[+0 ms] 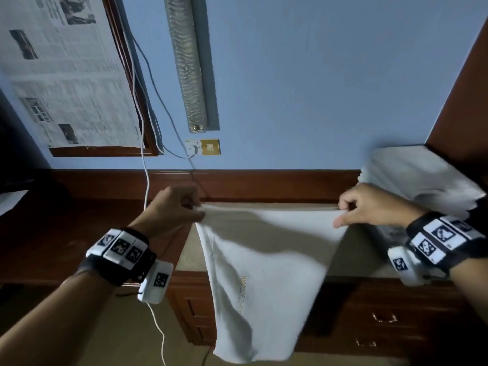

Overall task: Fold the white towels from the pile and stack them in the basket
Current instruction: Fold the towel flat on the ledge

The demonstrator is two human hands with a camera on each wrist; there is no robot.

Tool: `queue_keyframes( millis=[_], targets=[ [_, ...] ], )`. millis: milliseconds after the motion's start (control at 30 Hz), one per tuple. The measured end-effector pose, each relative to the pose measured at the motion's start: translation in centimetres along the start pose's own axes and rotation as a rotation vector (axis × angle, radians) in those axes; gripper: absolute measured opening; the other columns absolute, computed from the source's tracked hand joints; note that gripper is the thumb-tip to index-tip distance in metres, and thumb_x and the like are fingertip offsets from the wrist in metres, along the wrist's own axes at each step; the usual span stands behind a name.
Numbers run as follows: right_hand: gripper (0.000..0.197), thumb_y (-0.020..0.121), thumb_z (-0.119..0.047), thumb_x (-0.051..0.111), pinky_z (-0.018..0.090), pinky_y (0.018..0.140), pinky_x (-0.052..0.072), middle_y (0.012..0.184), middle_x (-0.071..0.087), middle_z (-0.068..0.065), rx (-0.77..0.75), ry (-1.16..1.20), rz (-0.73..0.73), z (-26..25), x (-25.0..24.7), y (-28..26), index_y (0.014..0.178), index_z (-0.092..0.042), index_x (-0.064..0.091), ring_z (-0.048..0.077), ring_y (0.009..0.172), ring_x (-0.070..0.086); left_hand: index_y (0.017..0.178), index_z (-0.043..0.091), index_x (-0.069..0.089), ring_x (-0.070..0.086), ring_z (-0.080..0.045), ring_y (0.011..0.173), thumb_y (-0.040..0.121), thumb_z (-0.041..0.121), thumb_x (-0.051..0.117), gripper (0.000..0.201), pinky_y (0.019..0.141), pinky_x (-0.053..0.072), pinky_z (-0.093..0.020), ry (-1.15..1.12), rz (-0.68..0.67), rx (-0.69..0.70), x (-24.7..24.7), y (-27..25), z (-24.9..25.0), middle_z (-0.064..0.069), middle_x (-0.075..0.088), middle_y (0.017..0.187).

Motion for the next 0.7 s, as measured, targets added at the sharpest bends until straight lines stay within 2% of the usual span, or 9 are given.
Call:
queue_keyframes(
  millis=[67,167,300,400,433,500,567,633,700],
  targets=[
    [0.043,0.066,-0.041,0.096,0.032,0.056,0.032,0.054,0.052,-0.014,0.032,0.077,-0.042,2.1,3.0,-1.0,0.061,-0.022,0.058,0.003,0.053,0.042,0.075,0.021,0.067,0.059,-0.004,0.06,0.076,0.009,0.088,0.025,0.06,0.046,-0.026,-0.053,-0.065,-0.044,2.5,-1.2,-2.1,0.001,0.07,0.067],
    [0.046,0.065,-0.045,0.094,0.033,0.058,0.033,0.059,0.053,-0.014,0.084,0.124,-0.11,4.6,6.6,-2.1,0.068,-0.022,0.054,0.004,0.056,0.043,0.077,0.021,0.067,0.057,-0.011,0.062,0.076,0.013,0.088,0.022,0.062,0.045,-0.031,-0.095,-0.151,-0.113,5.7,-2.6,-4.1,-0.011,0.069,0.071],
    [0.042,0.065,-0.046,0.086,0.035,0.061,0.035,0.066,0.051,-0.015,0.126,0.165,-0.156,6.4,8.2,-2.3,0.074,-0.027,0.05,0.011,0.059,0.043,0.087,0.021,0.068,0.056,-0.014,0.063,0.077,0.008,0.087,0.025,0.066,0.044,-0.032,-0.201,-0.254,-0.181,8.6,-3.1,-5.2,-0.002,0.067,0.066],
    [0.033,0.071,-0.045,0.082,0.036,0.079,0.05,0.093,0.071,-0.02,0.154,0.187,-0.164,7.7,8.2,-1.3,0.097,-0.035,0.064,0.008,0.084,0.067,0.103,0.027,0.072,0.067,-0.014,0.066,0.08,0.012,0.087,0.031,0.067,0.051,-0.035,-0.131,-0.295,-0.201,10.2,-1.8,-5.5,-0.001,0.076,0.074],
    [0.032,0.072,-0.048,0.078,0.034,0.079,0.051,0.094,0.072,-0.019,0.175,0.135,-0.165,8.1,8.3,-0.6,0.099,-0.034,0.067,0.006,0.088,0.069,0.101,0.027,0.074,0.07,-0.014,0.068,0.081,0.015,0.086,0.027,0.068,0.053,-0.035,-0.053,-0.282,-0.191,10.6,-0.9,-5.5,0.002,0.077,0.075],
    [0.022,0.079,-0.045,0.076,0.034,0.066,0.046,0.072,0.068,-0.012,0.206,0.021,-0.158,9.0,8.8,1.1,0.077,-0.026,0.066,0.014,0.074,0.068,0.092,0.027,0.079,0.07,-0.007,0.07,0.082,0.02,0.082,0.012,0.066,0.055,-0.029,0.092,-0.24,-0.182,11.7,1.1,-5.9,0.01,0.075,0.072],
    [0.034,0.087,-0.04,0.076,0.033,0.059,0.042,0.061,0.062,-0.006,0.253,-0.027,-0.133,10.6,9.9,2.8,0.064,-0.021,0.06,0.021,0.067,0.065,0.088,0.026,0.08,0.067,-0.001,0.075,0.085,0.019,0.077,0.008,0.063,0.046,-0.015,0.157,-0.232,-0.205,13.4,3.2,-6.6,0.013,0.073,0.072],
    [0.03,0.093,-0.037,0.072,0.035,0.063,0.043,0.068,0.064,-0.003,0.28,-0.024,-0.063,12.1,10.8,4.7,0.069,-0.02,0.066,0.022,0.073,0.066,0.089,0.021,0.08,0.068,-0.008,0.081,0.087,0.017,0.075,0.007,0.06,0.041,-0.012,0.169,-0.218,-0.266,15.2,5.4,-8.3,0.009,0.072,0.075],
    [0.027,0.098,-0.034,0.064,0.036,0.068,0.046,0.074,0.066,0.0,0.349,0.011,0.006,14.3,11.9,6.8,0.08,-0.014,0.068,0.026,0.079,0.066,0.093,0.013,0.08,0.069,-0.016,0.082,0.089,0.016,0.075,0.007,0.062,0.045,-0.018,0.139,-0.175,-0.332,16.7,8.0,-9.9,0.0,0.074,0.077]
  ],
)
Point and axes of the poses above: each hand's wrist, its own y-axis towards the middle knuckle, its own x-axis out of the palm, z = x × y, the point moved 8 cm from there along y, towards the middle knuckle
